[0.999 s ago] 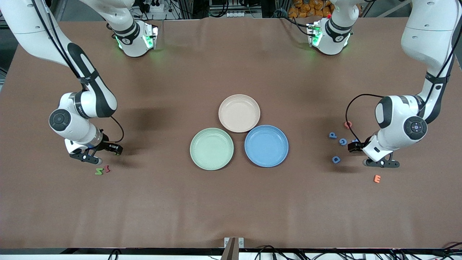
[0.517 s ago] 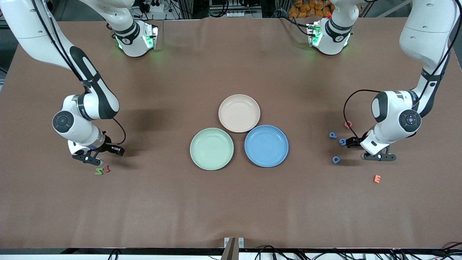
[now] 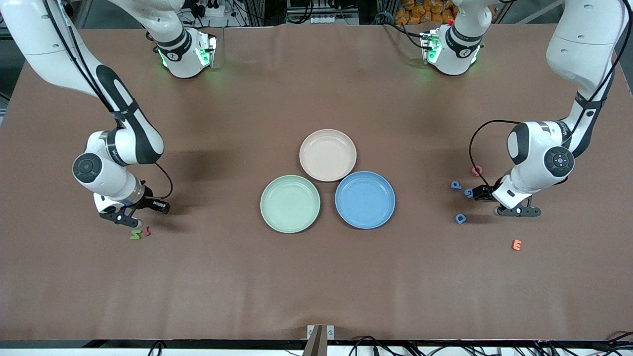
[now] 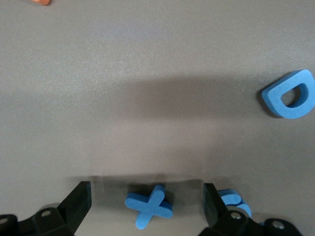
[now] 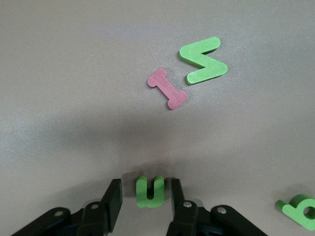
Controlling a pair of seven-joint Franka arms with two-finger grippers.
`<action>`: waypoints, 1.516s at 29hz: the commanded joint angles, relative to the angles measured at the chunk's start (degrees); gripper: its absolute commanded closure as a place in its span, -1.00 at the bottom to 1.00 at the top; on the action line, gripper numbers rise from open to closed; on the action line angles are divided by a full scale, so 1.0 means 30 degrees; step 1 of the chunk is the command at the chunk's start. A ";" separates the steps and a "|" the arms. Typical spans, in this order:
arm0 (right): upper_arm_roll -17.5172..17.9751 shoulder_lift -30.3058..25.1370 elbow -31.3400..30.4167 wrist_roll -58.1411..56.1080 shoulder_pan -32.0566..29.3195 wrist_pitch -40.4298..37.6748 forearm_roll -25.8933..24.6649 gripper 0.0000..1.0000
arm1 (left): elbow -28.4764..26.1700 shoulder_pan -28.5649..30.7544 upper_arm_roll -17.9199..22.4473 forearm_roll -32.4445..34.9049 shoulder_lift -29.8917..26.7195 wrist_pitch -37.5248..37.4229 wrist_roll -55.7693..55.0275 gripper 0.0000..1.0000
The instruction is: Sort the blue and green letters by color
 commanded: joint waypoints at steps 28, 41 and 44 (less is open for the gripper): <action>-0.5225 0.0177 -0.3128 0.2169 0.0131 0.5255 -0.0149 -1.00 | 0.1407 -0.5700 -0.0095 -0.0405 -0.1913 -0.3801 -0.7390 0.87; -0.5254 0.0910 -0.2982 0.4396 0.0131 0.7072 -0.0031 -1.00 | 0.2958 -0.7547 -0.0095 -0.1080 -0.0597 -0.3801 -1.0144 0.87; -0.5255 0.0998 -0.2981 0.4397 0.0101 0.7102 0.0289 -1.00 | 0.3720 -0.7928 -0.0095 -0.1051 0.0194 -0.3801 -1.0818 0.87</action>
